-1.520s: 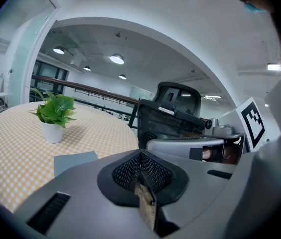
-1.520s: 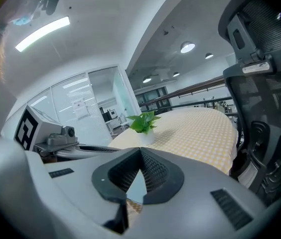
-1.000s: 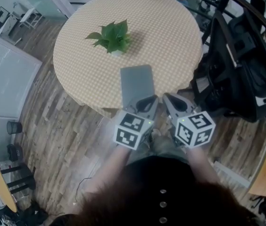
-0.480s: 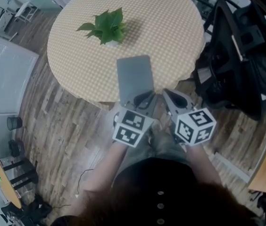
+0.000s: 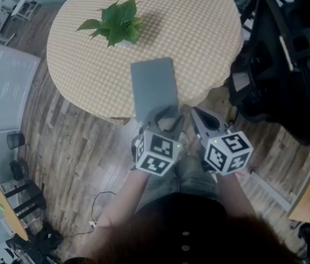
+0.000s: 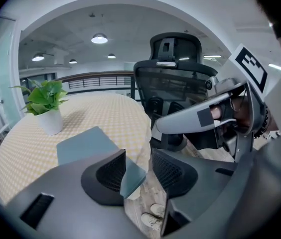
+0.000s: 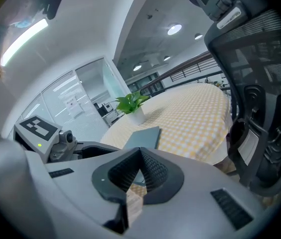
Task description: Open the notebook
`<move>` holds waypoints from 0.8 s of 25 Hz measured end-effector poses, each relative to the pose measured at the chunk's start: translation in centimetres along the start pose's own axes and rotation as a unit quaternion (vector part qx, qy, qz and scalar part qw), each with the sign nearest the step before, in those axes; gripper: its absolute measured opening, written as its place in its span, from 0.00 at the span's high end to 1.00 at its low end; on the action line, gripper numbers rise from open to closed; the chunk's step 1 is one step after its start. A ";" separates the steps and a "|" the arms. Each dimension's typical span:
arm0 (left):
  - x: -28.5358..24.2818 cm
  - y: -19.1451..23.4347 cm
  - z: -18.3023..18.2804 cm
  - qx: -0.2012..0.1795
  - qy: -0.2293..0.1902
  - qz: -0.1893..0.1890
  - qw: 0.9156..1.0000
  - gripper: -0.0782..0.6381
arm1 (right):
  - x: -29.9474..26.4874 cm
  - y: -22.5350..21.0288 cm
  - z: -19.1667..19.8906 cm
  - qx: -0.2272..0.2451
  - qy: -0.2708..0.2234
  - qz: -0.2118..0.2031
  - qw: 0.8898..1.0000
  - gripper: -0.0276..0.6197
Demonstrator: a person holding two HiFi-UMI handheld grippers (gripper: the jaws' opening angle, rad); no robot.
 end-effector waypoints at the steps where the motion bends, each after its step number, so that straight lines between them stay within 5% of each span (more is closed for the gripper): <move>1: -0.3 0.0 0.2 -0.003 0.004 -0.005 1.000 0.66 | -0.1 -0.1 0.4 -0.003 0.003 0.000 1.000 0.94; 8: -2.0 -0.1 2.4 -0.001 0.024 -0.015 1.000 0.66 | -0.8 -0.2 2.9 -0.016 0.023 -0.005 1.000 0.94; 14: -2.8 0.7 3.4 -0.051 0.030 -0.064 0.996 0.64 | -1.0 -0.6 4.7 -0.023 0.037 0.001 0.999 0.94; 20: -3.7 0.2 3.9 -0.066 0.031 -0.071 0.995 0.64 | -1.5 -0.2 6.3 -0.043 0.045 -0.010 0.998 0.94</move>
Point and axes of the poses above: the fingertips, and each gripper's own axes: x backward along the fingers, y to its left, z out of its underside, the point moved 1 cm from there along x, backward along the fingers, and after that the axes turned 13 degrees about x, right-handed, at the moved point
